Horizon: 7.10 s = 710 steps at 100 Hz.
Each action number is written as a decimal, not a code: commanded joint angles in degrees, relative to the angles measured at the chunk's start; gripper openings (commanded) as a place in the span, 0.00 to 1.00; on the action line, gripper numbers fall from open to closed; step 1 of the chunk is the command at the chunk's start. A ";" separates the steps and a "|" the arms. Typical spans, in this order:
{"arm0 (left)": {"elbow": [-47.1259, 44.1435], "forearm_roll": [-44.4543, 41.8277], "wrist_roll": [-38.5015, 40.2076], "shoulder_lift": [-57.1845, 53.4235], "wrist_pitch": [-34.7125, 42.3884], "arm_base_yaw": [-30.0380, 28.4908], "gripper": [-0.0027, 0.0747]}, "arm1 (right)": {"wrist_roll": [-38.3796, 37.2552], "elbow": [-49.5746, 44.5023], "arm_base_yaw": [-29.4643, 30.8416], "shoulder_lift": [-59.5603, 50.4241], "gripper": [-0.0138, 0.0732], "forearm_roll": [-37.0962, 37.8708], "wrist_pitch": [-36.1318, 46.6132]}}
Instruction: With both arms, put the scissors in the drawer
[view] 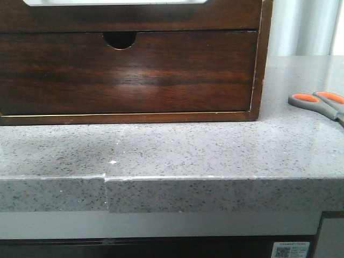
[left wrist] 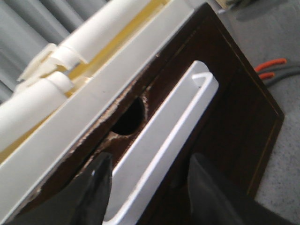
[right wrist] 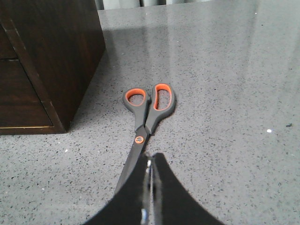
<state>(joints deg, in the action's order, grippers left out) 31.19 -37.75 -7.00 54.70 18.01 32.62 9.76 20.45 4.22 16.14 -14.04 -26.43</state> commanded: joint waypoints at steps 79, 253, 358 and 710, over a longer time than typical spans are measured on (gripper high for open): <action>9.36 -34.18 0.21 4.93 -18.01 1.24 0.45 | 0.58 2.05 -0.31 0.94 0.08 0.07 4.07; 1.41 -25.47 0.21 -11.72 -8.93 1.24 0.01 | 0.58 1.95 -1.83 0.94 0.08 0.07 3.84; -8.34 -25.47 0.21 -26.76 4.80 1.24 0.01 | 0.58 1.95 -1.83 0.94 0.08 0.07 3.44; -8.22 -1.41 8.46 -51.36 -2.24 1.24 0.44 | -9.76 48.86 -6.84 74.00 0.83 8.37 -29.65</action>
<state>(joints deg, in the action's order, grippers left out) 21.28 -40.66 0.64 2.53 13.63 33.56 0.00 67.50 -2.64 91.66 -5.87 -56.68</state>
